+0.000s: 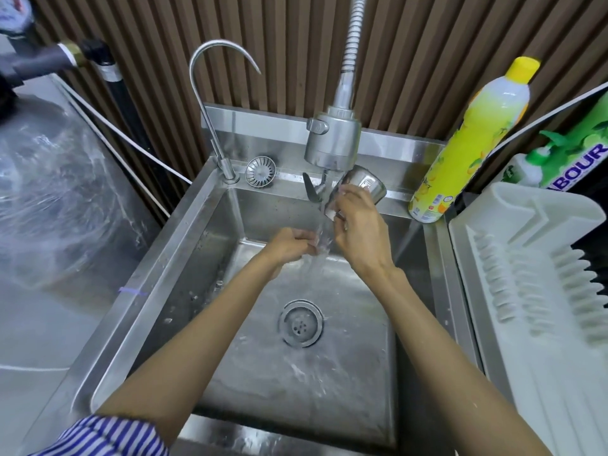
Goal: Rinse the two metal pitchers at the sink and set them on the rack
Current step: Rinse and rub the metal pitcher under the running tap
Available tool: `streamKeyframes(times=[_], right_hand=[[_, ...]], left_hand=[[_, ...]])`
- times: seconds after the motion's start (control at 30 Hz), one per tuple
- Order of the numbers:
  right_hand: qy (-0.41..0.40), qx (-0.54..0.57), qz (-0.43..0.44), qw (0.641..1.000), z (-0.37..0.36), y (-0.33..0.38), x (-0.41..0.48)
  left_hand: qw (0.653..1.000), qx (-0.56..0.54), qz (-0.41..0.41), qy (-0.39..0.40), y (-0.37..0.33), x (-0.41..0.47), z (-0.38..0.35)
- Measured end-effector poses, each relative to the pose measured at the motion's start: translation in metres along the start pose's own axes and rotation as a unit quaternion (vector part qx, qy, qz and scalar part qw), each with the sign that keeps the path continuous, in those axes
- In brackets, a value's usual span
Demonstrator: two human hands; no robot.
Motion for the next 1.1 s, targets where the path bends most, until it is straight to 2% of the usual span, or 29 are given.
streamKeyframes(times=[0.07,0.13,0.27,0.37,0.5,0.57,0.63,0.77,0.83,0.9,0.97,1.1], right_hand=[[-0.015,0.058,-0.044,0.997,0.003,-0.01,0.002],[-0.043,0.169,-0.129,0.976,0.009,-0.024,0.003],[-0.063,0.373,-0.264,0.888,0.012,-0.045,-0.008],[-0.043,0.48,-0.278,0.831,0.008,-0.039,-0.016],[-0.019,0.622,-0.274,0.733,0.002,-0.021,-0.021],[-0.012,0.647,-0.275,0.711,0.003,-0.014,-0.024],[-0.006,0.64,-0.278,0.717,0.006,-0.011,-0.025],[-0.001,0.55,-0.29,0.783,0.02,-0.008,-0.021],[-0.01,0.496,-0.31,0.811,0.028,-0.009,-0.019],[-0.011,0.46,-0.331,0.824,0.035,-0.011,-0.017],[-0.003,0.428,-0.343,0.836,0.043,-0.013,-0.015],[-0.017,0.32,-0.318,0.893,0.061,-0.016,-0.012]], left_hand=[[0.999,-0.029,-0.009,0.01,-0.006,-0.001,-0.003],[0.998,-0.063,-0.024,0.017,-0.009,-0.002,-0.003],[0.99,-0.119,-0.079,0.004,-0.018,-0.007,-0.005],[0.98,-0.103,-0.16,-0.057,-0.028,-0.018,-0.003],[0.939,-0.081,-0.299,-0.151,-0.046,-0.044,0.008],[0.921,-0.04,-0.345,-0.174,-0.056,-0.059,0.014],[0.905,0.006,-0.373,-0.205,-0.062,-0.073,0.02],[0.887,0.069,-0.372,-0.263,-0.069,-0.088,0.027],[0.896,0.081,-0.333,-0.282,-0.067,-0.086,0.026],[0.911,0.093,-0.288,-0.28,-0.065,-0.082,0.024],[0.928,0.086,-0.252,-0.259,-0.062,-0.076,0.021],[0.953,0.063,-0.223,-0.195,-0.056,-0.068,0.011]])
Point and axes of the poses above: each hand's wrist, its own x-axis towards the middle knuckle, its own z-axis out of the back of the hand, y = z × x, the point moved 5 cm from there along x, towards the middle knuckle, and after that the axes turned 1 degree about -x, right-handed, at the moved point
